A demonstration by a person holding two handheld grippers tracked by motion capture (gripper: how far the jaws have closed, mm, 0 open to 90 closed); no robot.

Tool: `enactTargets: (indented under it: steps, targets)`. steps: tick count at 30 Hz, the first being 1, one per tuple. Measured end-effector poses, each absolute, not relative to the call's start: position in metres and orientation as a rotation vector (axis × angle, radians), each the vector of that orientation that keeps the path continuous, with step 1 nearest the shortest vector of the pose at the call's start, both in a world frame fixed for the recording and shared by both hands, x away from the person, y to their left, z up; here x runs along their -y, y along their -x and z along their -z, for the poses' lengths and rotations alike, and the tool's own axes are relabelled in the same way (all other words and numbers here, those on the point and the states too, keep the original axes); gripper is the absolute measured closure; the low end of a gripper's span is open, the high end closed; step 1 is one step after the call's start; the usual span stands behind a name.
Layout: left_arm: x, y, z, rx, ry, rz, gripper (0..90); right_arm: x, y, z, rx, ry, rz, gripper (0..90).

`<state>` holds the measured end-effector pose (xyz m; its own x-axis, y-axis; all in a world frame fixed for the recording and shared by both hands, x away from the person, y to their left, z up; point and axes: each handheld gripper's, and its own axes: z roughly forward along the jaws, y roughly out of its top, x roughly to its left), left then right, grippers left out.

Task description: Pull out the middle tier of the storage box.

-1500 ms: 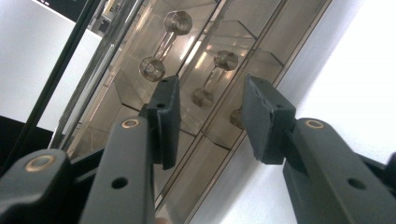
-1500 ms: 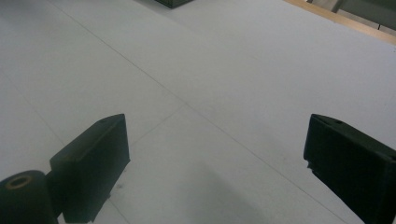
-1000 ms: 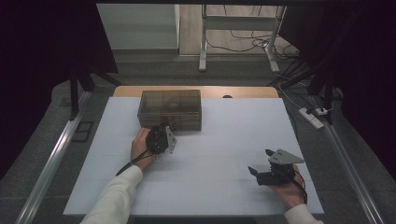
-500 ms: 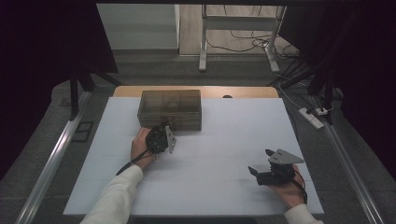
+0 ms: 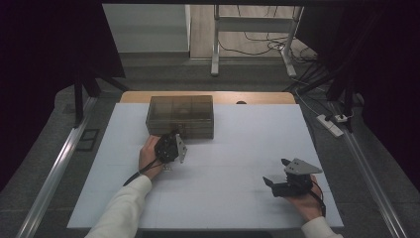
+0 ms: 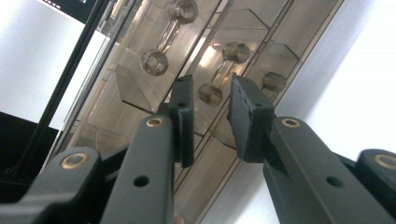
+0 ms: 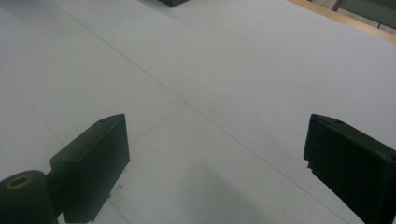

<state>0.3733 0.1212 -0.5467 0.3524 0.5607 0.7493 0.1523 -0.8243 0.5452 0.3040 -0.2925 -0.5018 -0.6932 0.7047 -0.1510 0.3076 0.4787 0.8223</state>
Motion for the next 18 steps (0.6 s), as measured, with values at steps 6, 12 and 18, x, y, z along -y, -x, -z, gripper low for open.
enactTargets:
  steps: [6,12,18]
  targets:
    - [-0.1204,-0.3740,0.5474,-0.613,-2.241,-1.471,70.7,0.2927,-0.3039,0.5017,-2.251,-0.838,-1.118,6.7]
    - [-0.1200,-0.3747,0.5470,-0.598,-2.252,-1.472,70.9,0.2925,-0.3039,0.5018,-2.254,-0.838,-1.114,6.7]
    - [-0.1183,-0.3752,0.5470,-0.585,-2.262,-1.489,71.9,0.2926,-0.3038,0.5018,-2.254,-0.838,-1.114,6.8]
